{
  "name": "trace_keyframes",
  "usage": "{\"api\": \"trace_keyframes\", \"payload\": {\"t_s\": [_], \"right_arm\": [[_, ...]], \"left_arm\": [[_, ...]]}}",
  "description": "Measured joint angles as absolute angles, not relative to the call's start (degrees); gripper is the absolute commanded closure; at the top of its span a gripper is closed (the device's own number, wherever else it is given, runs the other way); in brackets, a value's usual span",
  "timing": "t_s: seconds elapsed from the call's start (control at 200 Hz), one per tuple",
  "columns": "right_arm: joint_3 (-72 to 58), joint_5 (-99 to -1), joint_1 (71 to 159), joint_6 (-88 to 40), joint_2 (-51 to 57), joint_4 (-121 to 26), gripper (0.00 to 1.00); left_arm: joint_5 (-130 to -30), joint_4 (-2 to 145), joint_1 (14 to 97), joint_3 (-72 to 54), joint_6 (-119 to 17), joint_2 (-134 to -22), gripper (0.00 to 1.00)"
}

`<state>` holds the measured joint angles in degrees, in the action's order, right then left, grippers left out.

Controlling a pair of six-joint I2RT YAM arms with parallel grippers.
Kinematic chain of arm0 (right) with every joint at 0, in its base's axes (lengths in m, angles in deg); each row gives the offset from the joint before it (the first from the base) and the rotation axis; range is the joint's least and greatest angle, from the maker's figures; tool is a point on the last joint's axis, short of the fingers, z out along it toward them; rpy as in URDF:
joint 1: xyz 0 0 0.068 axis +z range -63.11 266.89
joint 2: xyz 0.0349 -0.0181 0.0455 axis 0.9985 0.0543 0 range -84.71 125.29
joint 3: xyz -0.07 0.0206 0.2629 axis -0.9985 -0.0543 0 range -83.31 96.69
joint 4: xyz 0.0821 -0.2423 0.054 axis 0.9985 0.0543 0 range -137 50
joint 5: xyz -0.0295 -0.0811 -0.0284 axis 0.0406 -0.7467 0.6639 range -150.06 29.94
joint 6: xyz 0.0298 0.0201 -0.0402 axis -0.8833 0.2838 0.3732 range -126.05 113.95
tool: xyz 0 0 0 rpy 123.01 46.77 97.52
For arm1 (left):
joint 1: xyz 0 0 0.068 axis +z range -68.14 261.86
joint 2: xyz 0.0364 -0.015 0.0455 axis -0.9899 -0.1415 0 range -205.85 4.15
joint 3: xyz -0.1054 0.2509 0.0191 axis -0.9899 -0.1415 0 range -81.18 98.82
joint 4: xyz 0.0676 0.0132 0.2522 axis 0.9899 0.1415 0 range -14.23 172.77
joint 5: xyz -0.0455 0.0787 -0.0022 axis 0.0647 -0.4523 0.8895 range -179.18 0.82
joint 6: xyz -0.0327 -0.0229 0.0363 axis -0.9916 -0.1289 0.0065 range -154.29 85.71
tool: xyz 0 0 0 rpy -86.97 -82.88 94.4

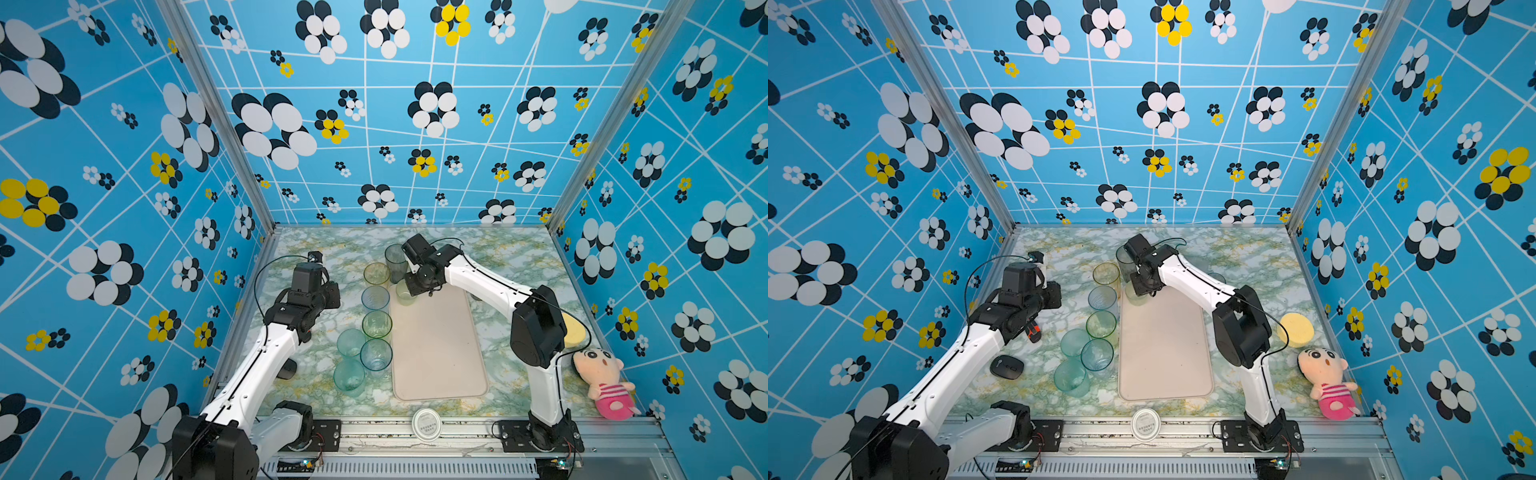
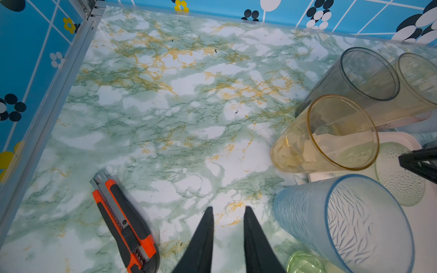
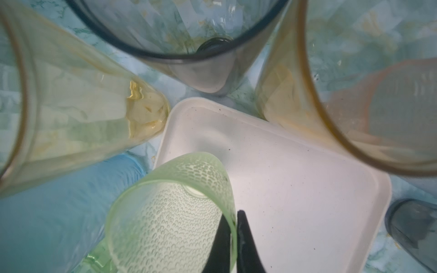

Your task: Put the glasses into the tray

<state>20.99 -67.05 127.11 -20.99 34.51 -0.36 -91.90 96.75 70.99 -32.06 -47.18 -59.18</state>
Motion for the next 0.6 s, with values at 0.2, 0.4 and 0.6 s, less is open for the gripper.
{"api": "trace_keyframes", "payload": {"t_s": [0.2, 0.4, 0.6], "right_arm": [[24.2, -67.09, 127.11, -20.25, 37.61, 0.6, 0.98], [27.24, -67.31, 127.11, -20.2, 39.71, 1.06, 0.98], [29.09, -67.31, 127.11, -20.2, 42.58, 1.27, 0.97]], "left_arm": [[-91.9, 96.77, 70.99, -32.06, -47.18, -59.18, 0.75], [-91.9, 96.79, 70.99, -32.06, -47.16, -59.18, 0.75], [-91.9, 96.83, 71.12, -32.08, -47.11, -59.18, 0.75]]}}
